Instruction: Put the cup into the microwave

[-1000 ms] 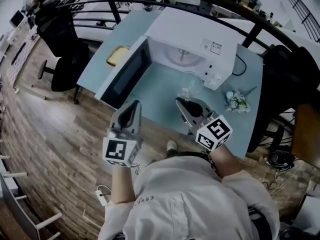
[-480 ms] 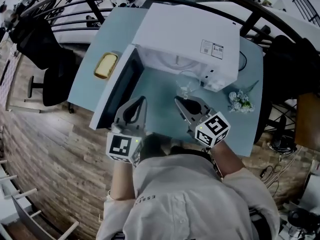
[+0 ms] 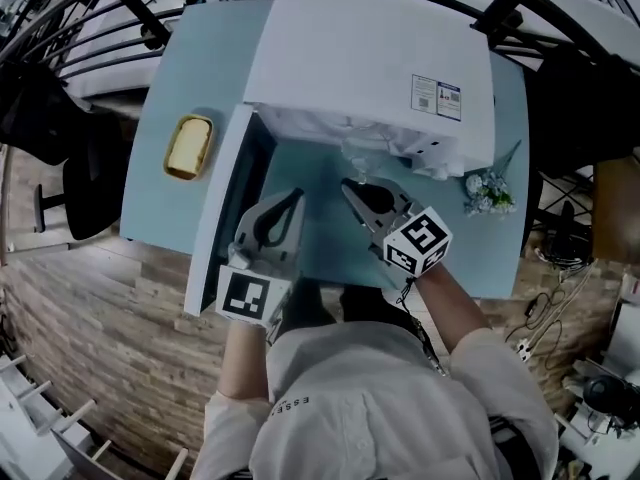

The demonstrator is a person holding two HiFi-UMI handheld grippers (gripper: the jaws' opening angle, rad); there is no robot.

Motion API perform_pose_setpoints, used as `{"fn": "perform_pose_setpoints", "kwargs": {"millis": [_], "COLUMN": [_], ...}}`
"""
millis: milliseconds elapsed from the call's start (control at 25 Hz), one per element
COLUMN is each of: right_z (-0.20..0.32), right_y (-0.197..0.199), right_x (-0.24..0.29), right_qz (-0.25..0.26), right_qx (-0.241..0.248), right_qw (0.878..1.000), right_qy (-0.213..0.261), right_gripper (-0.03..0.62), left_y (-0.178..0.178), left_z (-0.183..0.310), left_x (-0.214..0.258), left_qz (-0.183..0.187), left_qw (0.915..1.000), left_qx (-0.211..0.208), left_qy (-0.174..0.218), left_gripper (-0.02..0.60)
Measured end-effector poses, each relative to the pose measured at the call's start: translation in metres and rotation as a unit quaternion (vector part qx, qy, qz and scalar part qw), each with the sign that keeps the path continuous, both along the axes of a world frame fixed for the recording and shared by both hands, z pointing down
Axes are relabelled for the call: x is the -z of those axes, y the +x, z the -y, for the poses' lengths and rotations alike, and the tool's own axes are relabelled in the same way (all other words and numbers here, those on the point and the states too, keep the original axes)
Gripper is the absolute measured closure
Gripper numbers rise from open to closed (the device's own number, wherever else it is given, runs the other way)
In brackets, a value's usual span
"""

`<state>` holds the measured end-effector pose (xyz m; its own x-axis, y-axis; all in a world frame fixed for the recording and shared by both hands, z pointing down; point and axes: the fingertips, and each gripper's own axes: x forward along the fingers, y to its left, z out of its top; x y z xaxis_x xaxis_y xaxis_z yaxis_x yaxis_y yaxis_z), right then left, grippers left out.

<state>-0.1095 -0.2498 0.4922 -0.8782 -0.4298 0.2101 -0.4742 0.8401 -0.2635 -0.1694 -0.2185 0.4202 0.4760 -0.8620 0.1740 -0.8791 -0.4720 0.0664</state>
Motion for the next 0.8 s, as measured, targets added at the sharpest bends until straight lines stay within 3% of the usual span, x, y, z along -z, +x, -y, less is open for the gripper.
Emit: {"fn": "perform_pose_setpoints", "kwargs": {"millis": [360,800], "right_z": [0.066,0.097], "right_y": [-0.011,-0.032], "right_x": [-0.033,-0.053], "right_qz": [-0.014,-0.016], "right_qx": [-0.032,-0.033], "right_qw": [0.999,0.999], "right_qy": [0.005,0.009], "right_gripper": [0.576,0.574], "left_y": [-0.004,-0.014], "left_z": [0.033,0.048], "left_x": [-0.028,-0.044], "left_qz": [0.002,0.004], "left_qw": [0.9998,0.9995], "left_qx": [-0.012,-0.01], "left_qy": [-0.014,-0.031], "left_gripper": [0.58,0.58]}}
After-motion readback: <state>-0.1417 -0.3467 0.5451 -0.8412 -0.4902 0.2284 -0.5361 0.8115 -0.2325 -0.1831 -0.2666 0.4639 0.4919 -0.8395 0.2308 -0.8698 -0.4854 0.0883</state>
